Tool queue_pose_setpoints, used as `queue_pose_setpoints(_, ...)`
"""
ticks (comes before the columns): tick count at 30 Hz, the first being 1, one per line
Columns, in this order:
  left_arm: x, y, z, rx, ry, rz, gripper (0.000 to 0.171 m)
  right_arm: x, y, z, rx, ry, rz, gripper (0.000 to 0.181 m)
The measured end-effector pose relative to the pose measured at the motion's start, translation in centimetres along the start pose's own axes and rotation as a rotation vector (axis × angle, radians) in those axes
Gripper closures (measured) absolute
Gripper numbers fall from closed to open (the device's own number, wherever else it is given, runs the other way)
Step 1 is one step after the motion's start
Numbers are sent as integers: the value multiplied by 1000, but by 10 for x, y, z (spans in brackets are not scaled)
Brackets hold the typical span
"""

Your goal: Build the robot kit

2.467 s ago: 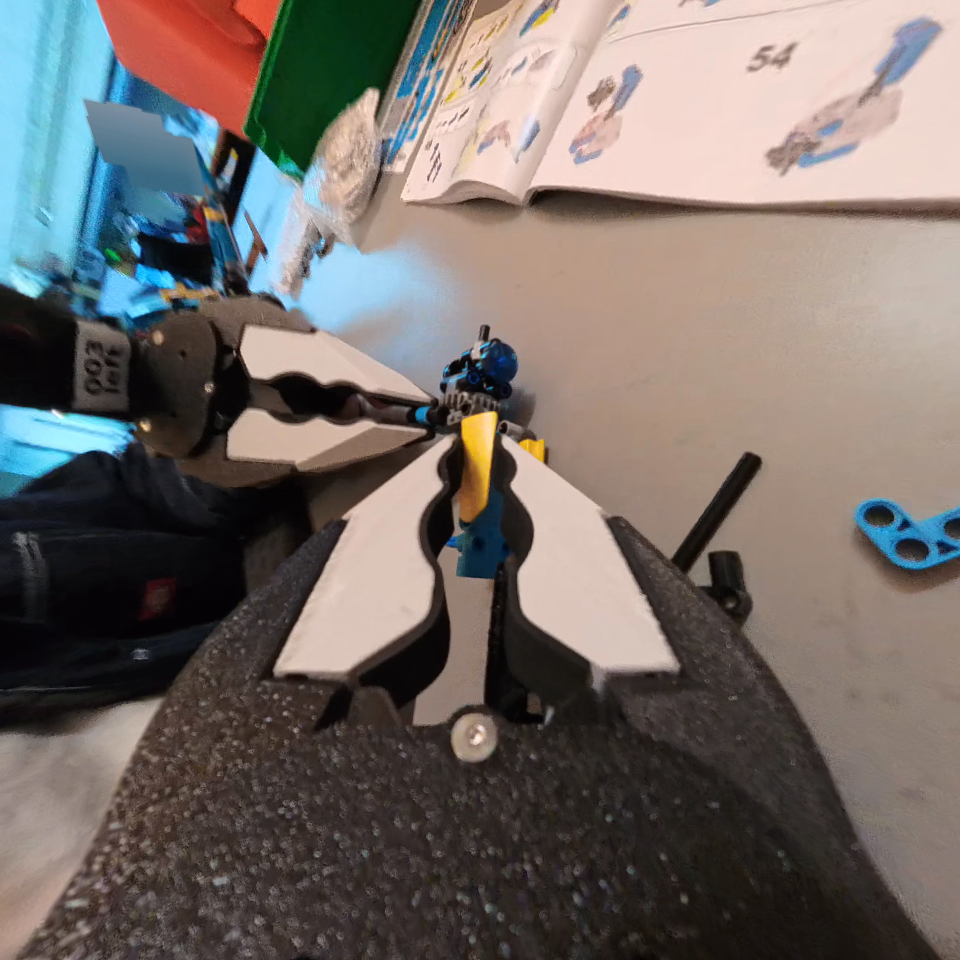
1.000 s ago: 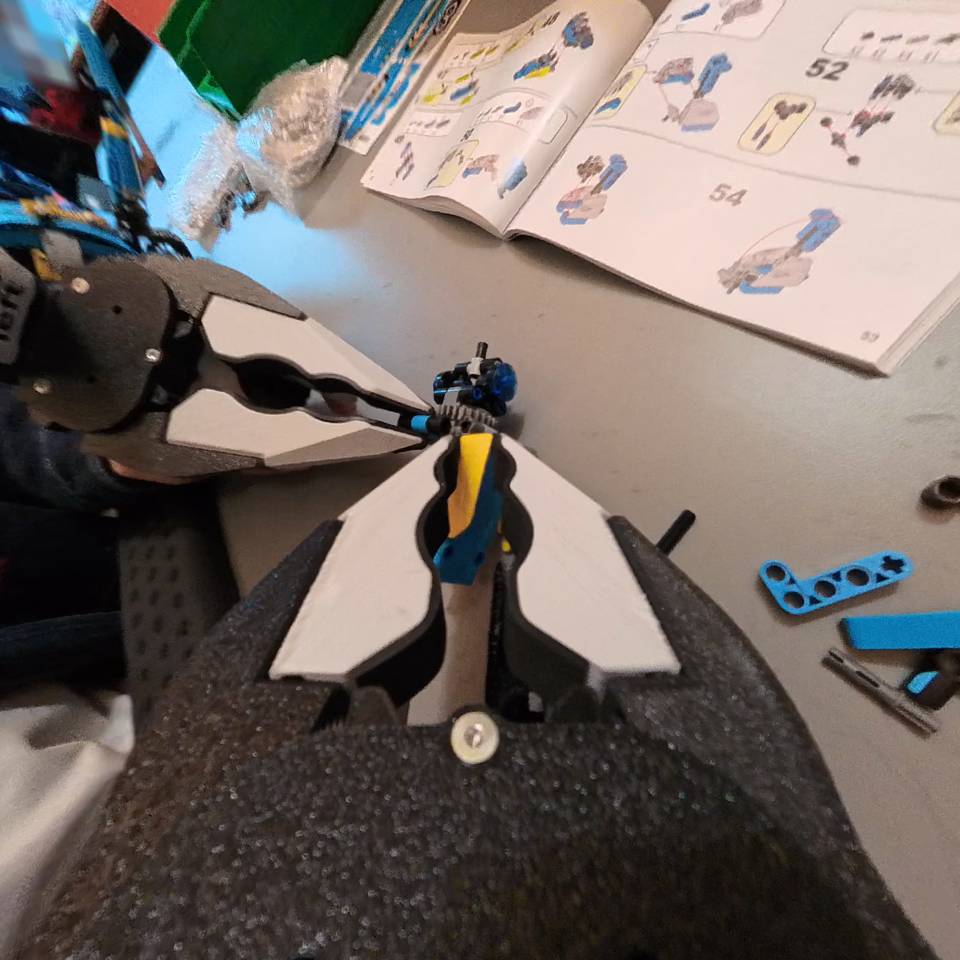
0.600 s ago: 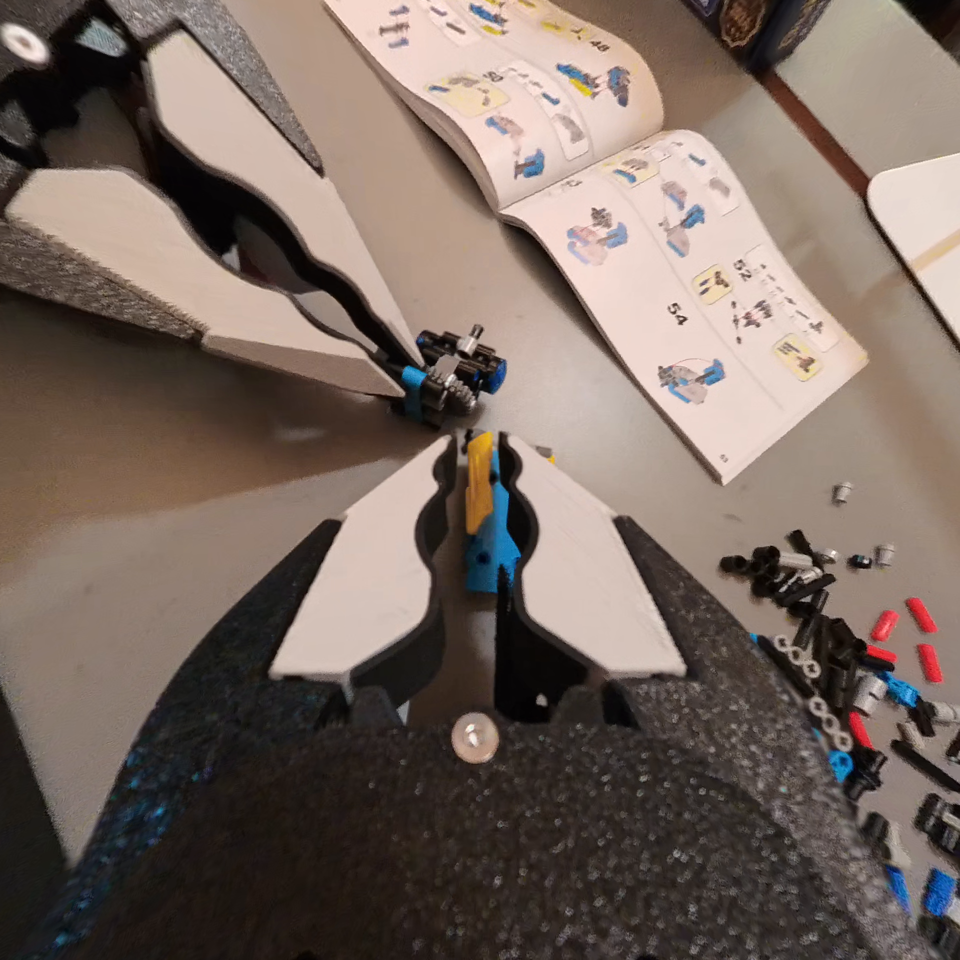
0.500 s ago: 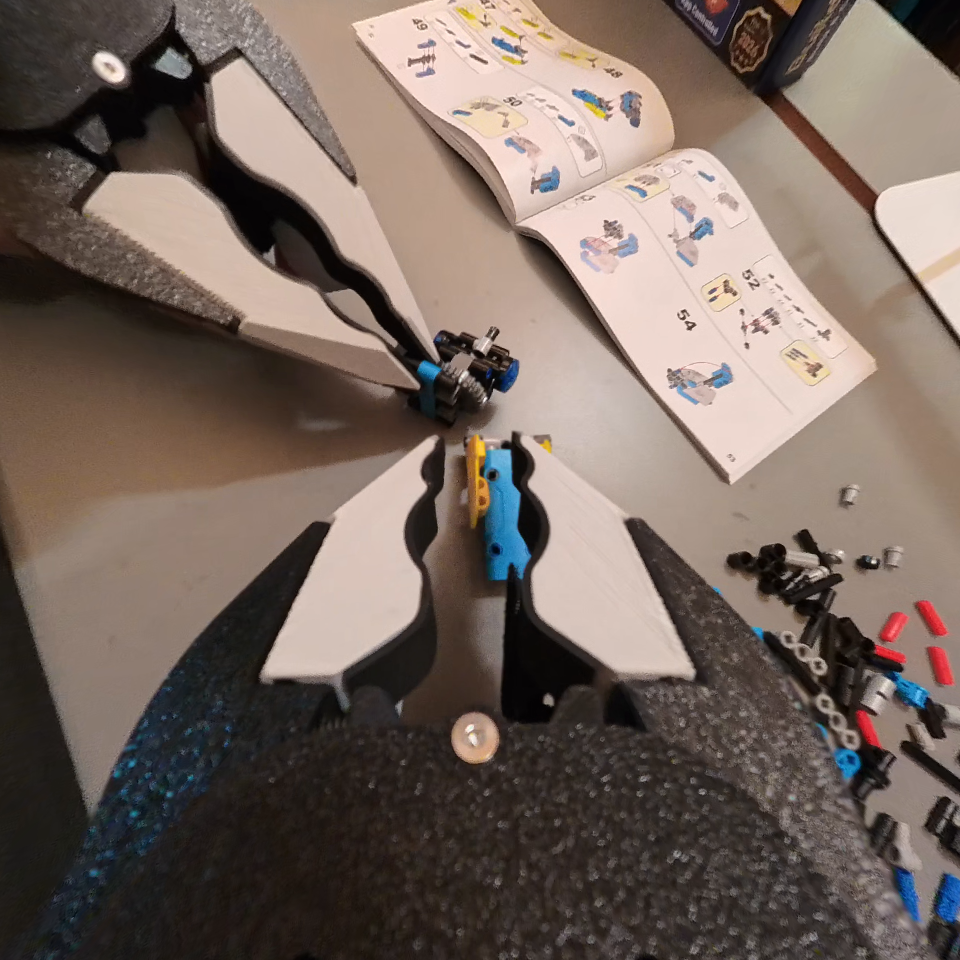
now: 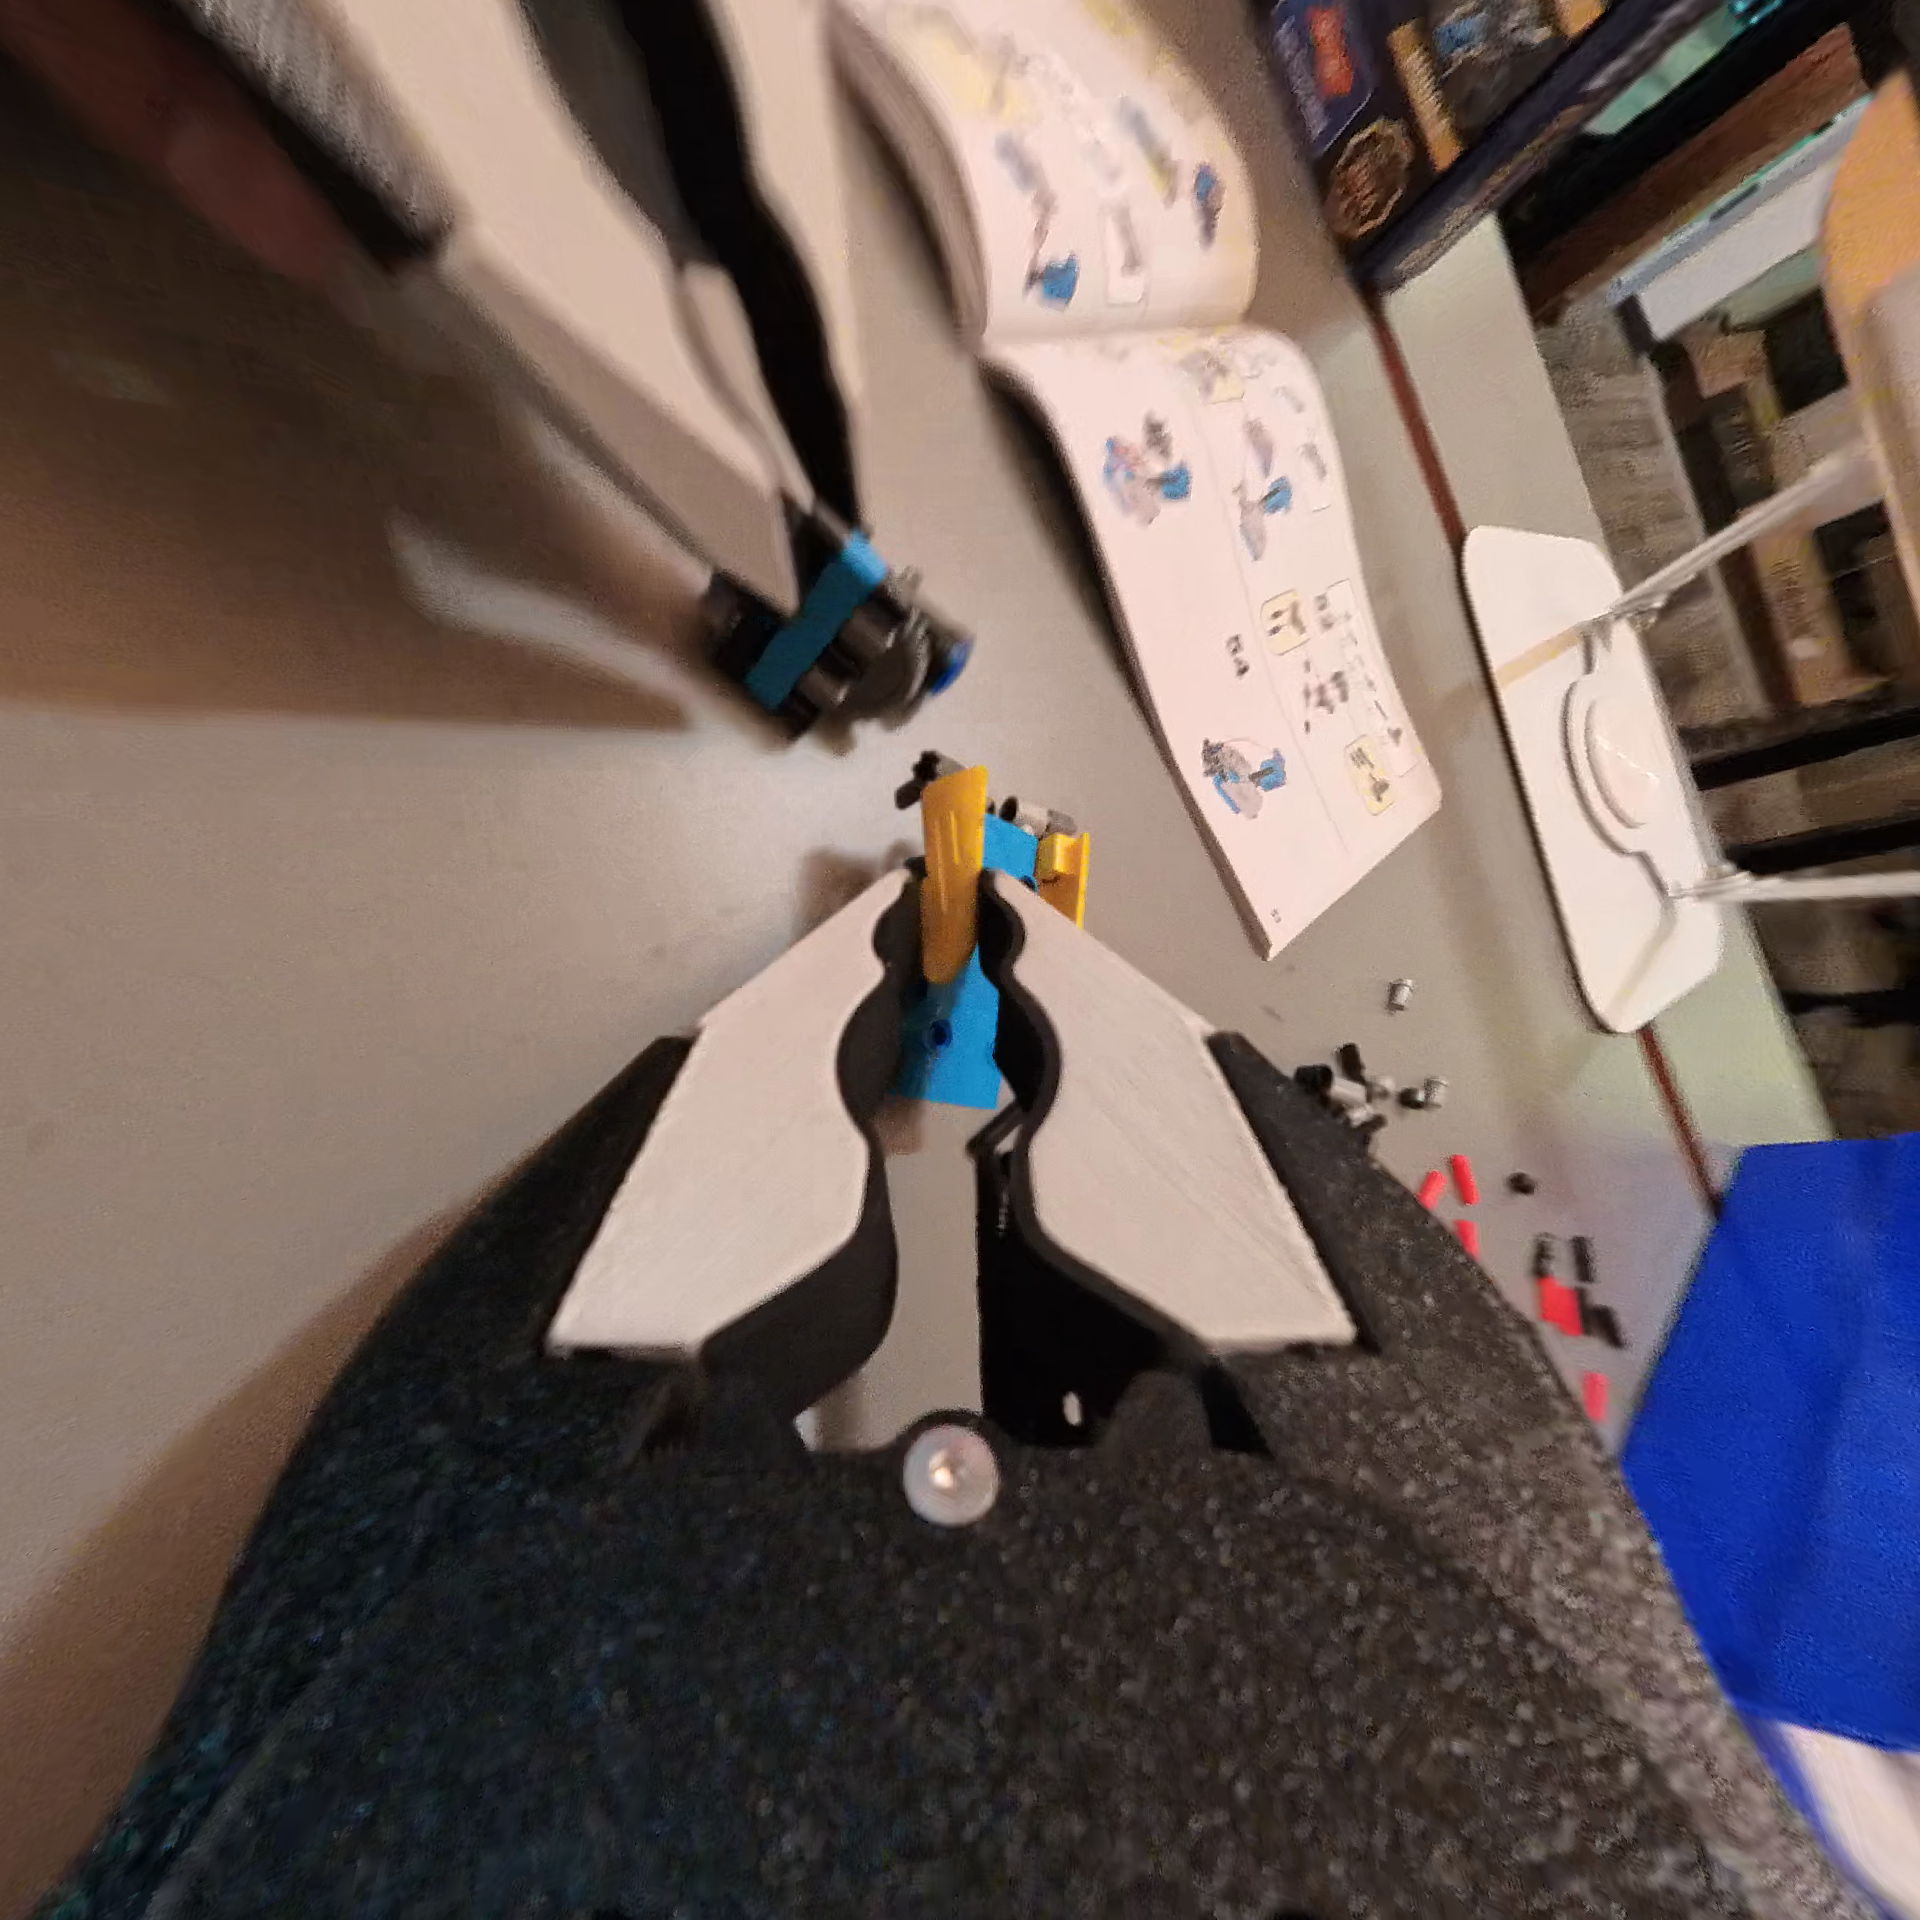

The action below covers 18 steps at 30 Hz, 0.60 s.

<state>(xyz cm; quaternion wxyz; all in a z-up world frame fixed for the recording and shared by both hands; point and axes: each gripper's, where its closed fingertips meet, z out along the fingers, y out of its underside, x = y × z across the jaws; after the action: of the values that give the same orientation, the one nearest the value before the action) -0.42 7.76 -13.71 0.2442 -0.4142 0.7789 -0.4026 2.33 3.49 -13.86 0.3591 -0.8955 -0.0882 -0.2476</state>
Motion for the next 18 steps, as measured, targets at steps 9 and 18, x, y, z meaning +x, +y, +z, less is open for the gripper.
queue_pose_setpoints(9, 25, -76, -58, 454, 374, -303, 135, 52, -96, -110, 997, -1022, 1185, 172)
queue_pose_setpoints(18, 48, -115, -93, 711, 971, -761, 142, 23, -125, -109, 1028, -1308, 1277, 171)
